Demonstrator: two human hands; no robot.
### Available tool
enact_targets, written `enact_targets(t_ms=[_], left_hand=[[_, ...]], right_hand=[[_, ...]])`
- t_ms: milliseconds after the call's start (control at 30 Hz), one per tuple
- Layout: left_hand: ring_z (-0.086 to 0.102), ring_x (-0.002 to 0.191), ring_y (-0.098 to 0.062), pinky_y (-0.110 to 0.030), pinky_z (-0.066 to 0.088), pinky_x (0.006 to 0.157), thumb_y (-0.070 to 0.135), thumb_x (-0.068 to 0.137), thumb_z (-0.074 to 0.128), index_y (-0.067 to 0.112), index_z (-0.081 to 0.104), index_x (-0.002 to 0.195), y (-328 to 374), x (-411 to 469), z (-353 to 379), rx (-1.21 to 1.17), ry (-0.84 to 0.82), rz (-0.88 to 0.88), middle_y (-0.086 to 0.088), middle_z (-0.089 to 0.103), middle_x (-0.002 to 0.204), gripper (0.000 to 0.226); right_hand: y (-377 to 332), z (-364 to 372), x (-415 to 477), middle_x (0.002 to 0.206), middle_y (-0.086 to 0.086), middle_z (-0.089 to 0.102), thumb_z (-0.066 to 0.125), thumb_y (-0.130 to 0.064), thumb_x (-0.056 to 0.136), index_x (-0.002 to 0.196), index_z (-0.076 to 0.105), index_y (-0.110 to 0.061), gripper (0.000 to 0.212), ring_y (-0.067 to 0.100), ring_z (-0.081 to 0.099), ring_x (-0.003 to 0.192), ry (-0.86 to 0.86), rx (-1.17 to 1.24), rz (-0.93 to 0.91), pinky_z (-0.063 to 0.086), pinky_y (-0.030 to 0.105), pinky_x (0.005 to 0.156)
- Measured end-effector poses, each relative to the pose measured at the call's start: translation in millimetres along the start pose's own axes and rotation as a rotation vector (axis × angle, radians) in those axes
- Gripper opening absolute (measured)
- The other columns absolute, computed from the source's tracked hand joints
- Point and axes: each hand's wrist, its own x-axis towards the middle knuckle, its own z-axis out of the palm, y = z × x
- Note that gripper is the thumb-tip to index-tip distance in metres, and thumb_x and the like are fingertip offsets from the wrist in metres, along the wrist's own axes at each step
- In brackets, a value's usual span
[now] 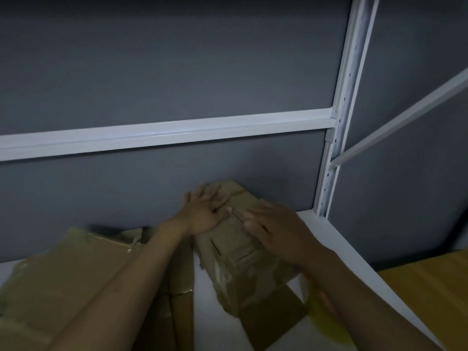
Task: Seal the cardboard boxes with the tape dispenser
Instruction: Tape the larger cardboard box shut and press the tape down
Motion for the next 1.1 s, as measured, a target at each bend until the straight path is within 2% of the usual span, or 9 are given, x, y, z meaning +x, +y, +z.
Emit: enact_targets(t_ms=[100,200,333,400,500,600,767,1000,1100], left_hand=[[-0.011,0.149,-0.018,-0.047,-0.009,0.118,0.061,0.099,0.017,0.046,0.006,0.151,7.4,6.9,3.2,0.014,-0.076,0.024,0.009,-0.006,0.162,0.055],[-0.007,0.149,-0.019,-0.046,-0.005,0.119,0.06,0.099,0.015,0.044,0.003,0.152,-1.1,22.8,-2.0,0.046,-0.078,-0.051,0.008,-0.008,0.162,0.056],[0.003,0.149,-0.03,-0.05,0.005,0.119,0.073,0.091,0.023,0.04,-0.001,0.153,-6.4,36.1,-10.2,0.001,-0.084,-0.155,0.008,-0.004,0.163,0.074],[0.015,0.146,-0.034,-0.05,0.012,0.117,0.078,0.087,0.031,0.034,0.005,0.155,-4.3,35.0,-9.6,-0.049,-0.029,-0.181,-0.001,0.011,0.162,0.085],[0.04,0.131,-0.033,-0.045,0.03,0.109,0.081,0.08,0.041,0.024,0.032,0.149,-4.6,23.8,-9.9,-0.1,0.115,-0.195,-0.012,0.039,0.149,0.09],[0.052,0.118,-0.03,-0.041,0.042,0.099,0.086,0.072,0.044,0.02,0.05,0.135,-6.1,7.4,-14.4,-0.203,0.227,-0.201,-0.01,0.054,0.135,0.092],[0.05,0.122,-0.03,-0.04,0.041,0.101,0.059,0.084,0.062,0.015,0.051,0.138,5.5,-11.6,-27.5,-0.271,0.426,-0.197,-0.01,0.056,0.135,0.071],[0.049,0.126,-0.027,-0.046,0.039,0.107,0.055,0.078,0.072,0.02,0.043,0.145,5.3,-48.0,-53.1,-0.428,0.652,-0.241,-0.007,0.052,0.14,0.081],[0.05,0.122,-0.019,-0.034,0.039,0.107,0.041,0.077,0.079,0.021,0.047,0.142,17.6,-68.0,-68.0,-0.59,0.822,-0.206,-0.004,0.054,0.134,0.076]], right_hand=[[-8.4,24.4,11.3,0.159,-0.008,0.015,-0.009,-0.068,0.085,0.152,0.018,-0.027,0.083,0.012,0.012,0.146,-0.129,-0.217,-0.008,0.007,0.033,0.117],[-2.9,29.4,0.5,0.159,-0.009,0.018,-0.03,-0.066,0.072,0.15,0.026,-0.026,0.104,0.011,0.013,0.146,-0.088,-0.242,-0.008,0.005,0.033,0.117],[6.1,31.2,-24.0,0.13,-0.003,0.061,-0.001,-0.049,0.101,0.123,0.064,-0.02,0.074,0.017,0.056,0.122,0.065,-0.277,-0.018,0.026,0.033,0.112],[7.1,38.8,-41.0,0.133,-0.003,0.059,0.007,-0.051,0.101,0.122,0.063,-0.023,0.066,0.016,0.049,0.128,0.154,-0.194,0.031,0.014,0.032,0.117],[-0.7,46.0,-56.9,0.161,-0.004,0.01,0.013,-0.067,0.091,0.144,0.037,-0.031,0.068,0.014,-0.003,0.147,0.201,0.066,0.226,-0.003,0.031,0.117],[-21.2,42.8,-61.9,0.155,-0.009,-0.027,0.049,-0.059,0.088,0.151,-0.006,-0.035,0.087,0.021,-0.016,0.146,0.239,0.377,0.512,0.016,0.039,0.116],[-33.0,32.6,-64.8,0.16,0.001,-0.002,0.066,-0.042,0.085,0.143,-0.03,-0.036,0.112,0.031,0.013,0.145,0.331,0.775,0.689,0.027,0.044,0.112],[-42.8,10.9,-71.3,0.156,-0.001,0.023,0.07,-0.037,0.084,0.151,-0.012,-0.03,0.106,0.022,0.035,0.136,0.451,0.854,0.607,0.035,0.035,0.105],[-44.3,-1.2,-66.6,0.154,0.0,0.027,0.071,-0.036,0.083,0.151,-0.007,-0.029,0.104,0.024,0.038,0.135,0.521,0.972,0.611,0.037,0.032,0.101]])
